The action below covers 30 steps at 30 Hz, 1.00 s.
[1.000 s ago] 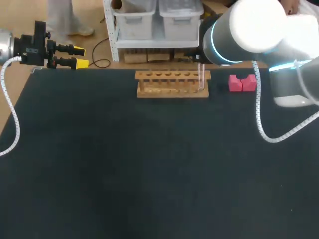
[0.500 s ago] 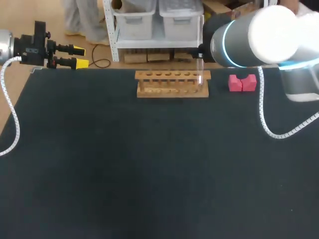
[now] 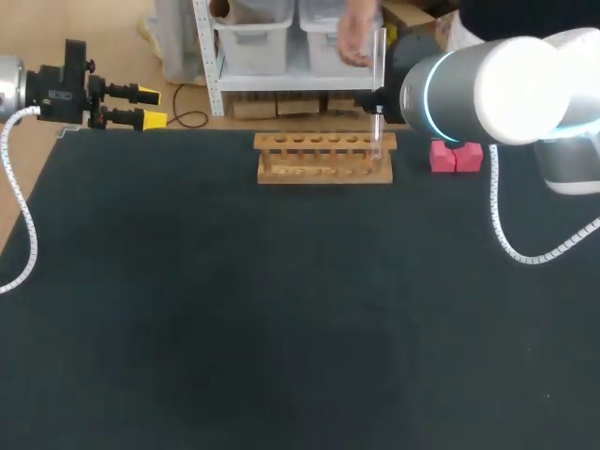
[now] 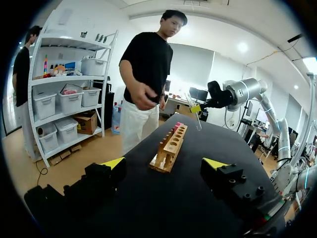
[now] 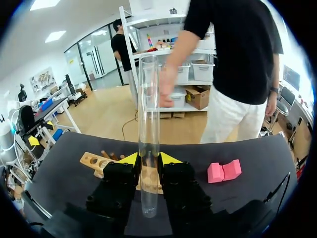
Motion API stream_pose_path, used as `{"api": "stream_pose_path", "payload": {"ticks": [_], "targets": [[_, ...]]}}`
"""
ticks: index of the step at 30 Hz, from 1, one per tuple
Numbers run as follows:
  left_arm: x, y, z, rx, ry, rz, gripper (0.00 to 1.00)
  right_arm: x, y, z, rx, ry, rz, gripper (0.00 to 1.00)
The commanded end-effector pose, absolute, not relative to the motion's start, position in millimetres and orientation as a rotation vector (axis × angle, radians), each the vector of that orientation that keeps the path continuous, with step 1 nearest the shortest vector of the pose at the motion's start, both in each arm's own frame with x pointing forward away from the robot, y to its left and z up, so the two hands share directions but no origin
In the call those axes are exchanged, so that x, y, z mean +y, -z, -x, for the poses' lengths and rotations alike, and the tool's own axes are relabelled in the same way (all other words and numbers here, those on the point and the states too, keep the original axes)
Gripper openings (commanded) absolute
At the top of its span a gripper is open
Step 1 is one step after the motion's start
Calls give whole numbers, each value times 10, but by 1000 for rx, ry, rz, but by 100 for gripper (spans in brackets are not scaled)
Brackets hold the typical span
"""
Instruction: Grasp the test tube, adjust it, and insert it.
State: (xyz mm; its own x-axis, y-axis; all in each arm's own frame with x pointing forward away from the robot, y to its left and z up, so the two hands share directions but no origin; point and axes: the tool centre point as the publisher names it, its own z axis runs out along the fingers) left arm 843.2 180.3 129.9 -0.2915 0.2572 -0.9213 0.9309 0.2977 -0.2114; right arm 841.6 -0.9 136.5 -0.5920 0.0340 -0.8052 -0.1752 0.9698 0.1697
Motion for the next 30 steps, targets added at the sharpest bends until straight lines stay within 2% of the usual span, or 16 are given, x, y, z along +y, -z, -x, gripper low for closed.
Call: {"api": "stream_pose_path", "payload": {"ticks": [1,10,30], "targets": [[1807,-1289,-8434,1736,1028,-1080,100,-26,-1347,-8385,1925,-289,57,0],[1807,-1289,-8434,1736,1028,-1080,100,92,-1447,-8607,1630,-193,-74,0],[1807,-1289,-8434,1736,1028,-1080,100,98,-1609,-8751,1483,-135,-123,0]]}}
